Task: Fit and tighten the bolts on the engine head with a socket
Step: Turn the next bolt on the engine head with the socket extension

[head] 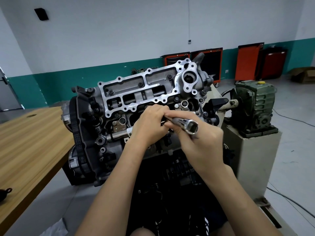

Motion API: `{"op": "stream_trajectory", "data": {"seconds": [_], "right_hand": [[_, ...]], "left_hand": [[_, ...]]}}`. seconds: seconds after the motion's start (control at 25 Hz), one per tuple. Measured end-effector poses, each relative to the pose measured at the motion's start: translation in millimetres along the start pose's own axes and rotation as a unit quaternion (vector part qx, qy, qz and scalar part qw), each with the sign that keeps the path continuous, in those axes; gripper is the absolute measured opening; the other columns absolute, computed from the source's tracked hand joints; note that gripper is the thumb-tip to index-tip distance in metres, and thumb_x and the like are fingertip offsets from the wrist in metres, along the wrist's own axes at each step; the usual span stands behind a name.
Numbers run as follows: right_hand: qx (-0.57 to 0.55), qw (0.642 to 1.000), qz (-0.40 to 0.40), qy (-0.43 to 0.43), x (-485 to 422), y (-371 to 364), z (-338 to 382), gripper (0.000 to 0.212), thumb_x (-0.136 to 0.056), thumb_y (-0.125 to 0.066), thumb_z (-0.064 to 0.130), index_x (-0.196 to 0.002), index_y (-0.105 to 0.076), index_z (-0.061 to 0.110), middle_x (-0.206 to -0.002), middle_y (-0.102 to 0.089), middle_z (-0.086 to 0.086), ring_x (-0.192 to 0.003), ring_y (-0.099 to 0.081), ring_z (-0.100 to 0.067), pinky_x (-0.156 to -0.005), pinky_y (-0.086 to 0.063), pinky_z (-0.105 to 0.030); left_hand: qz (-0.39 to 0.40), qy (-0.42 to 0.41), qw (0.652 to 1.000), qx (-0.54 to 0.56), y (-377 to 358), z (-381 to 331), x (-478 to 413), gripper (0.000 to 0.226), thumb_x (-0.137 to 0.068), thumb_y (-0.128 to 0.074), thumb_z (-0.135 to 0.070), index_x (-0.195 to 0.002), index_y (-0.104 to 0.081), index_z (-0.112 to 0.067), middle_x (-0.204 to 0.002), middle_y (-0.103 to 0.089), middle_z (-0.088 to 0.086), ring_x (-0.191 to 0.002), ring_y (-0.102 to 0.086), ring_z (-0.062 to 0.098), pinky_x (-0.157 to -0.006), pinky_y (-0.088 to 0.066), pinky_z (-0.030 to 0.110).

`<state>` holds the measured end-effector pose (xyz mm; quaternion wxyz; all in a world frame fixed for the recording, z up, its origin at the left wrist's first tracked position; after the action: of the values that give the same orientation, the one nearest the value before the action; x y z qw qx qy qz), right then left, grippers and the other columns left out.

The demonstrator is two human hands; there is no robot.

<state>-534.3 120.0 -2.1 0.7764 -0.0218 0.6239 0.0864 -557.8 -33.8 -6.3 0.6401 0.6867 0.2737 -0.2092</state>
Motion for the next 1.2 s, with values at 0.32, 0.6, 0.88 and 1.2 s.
{"op": "stream_trajectory", "data": {"seconds": [0.32, 0.6, 0.88, 1.2], "right_hand": [[-0.013, 0.999, 0.030, -0.008, 3, -7, -2, 0.028, -0.079, -0.070, -0.014, -0.105, -0.069, -0.003, -0.098, -0.073, -0.008, -0.090, -0.067, -0.012, -0.082, -0.052, -0.017], [-0.052, 0.998, 0.045, -0.015, 6, -11, 2, 0.028, -0.083, -0.067, -0.009, -0.111, -0.065, -0.005, -0.110, -0.069, -0.010, -0.103, -0.066, -0.015, -0.090, -0.052, -0.026], [-0.035, 0.999, 0.010, -0.026, 5, -5, -2, 0.026, -0.080, -0.076, 0.002, -0.105, -0.070, 0.000, -0.099, -0.073, -0.006, -0.084, -0.070, -0.020, -0.073, -0.055, -0.028], [-0.034, 0.999, -0.014, -0.031, 3, 3, -6, 0.024, -0.077, -0.080, 0.008, -0.098, -0.071, 0.001, -0.087, -0.073, -0.006, -0.066, -0.068, -0.030, -0.060, -0.053, -0.034]], "left_hand": [[-0.004, 0.020, 1.000, 0.017, -1, 5, 1, 0.006, -0.081, -0.055, -0.017, -0.087, -0.055, -0.016, -0.086, -0.052, -0.010, -0.087, -0.039, 0.007, -0.071, -0.028, 0.011], [-0.010, 0.025, 0.999, 0.020, 1, 4, 2, 0.012, -0.081, -0.051, -0.019, -0.090, -0.058, -0.017, -0.091, -0.053, -0.010, -0.086, -0.039, 0.004, -0.063, -0.030, 0.010], [0.003, 0.021, 1.000, 0.012, -2, 5, 0, 0.014, -0.080, -0.046, -0.026, -0.086, -0.054, -0.015, -0.085, -0.050, -0.009, -0.084, -0.040, 0.010, -0.066, -0.027, 0.015], [0.017, 0.001, 1.000, -0.021, -5, 3, -2, 0.010, -0.080, -0.055, -0.020, -0.088, -0.054, -0.014, -0.087, -0.050, -0.007, -0.089, -0.044, 0.016, -0.067, -0.026, 0.022]]}}
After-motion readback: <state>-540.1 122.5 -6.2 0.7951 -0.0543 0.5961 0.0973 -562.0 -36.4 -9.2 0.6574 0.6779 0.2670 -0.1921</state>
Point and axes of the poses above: each hand's wrist, its own x-axis away from the middle knuckle, its own y-axis out of the back of the hand, z = x × y, the point moved 8 cm from there along -x, towards the middle knuckle
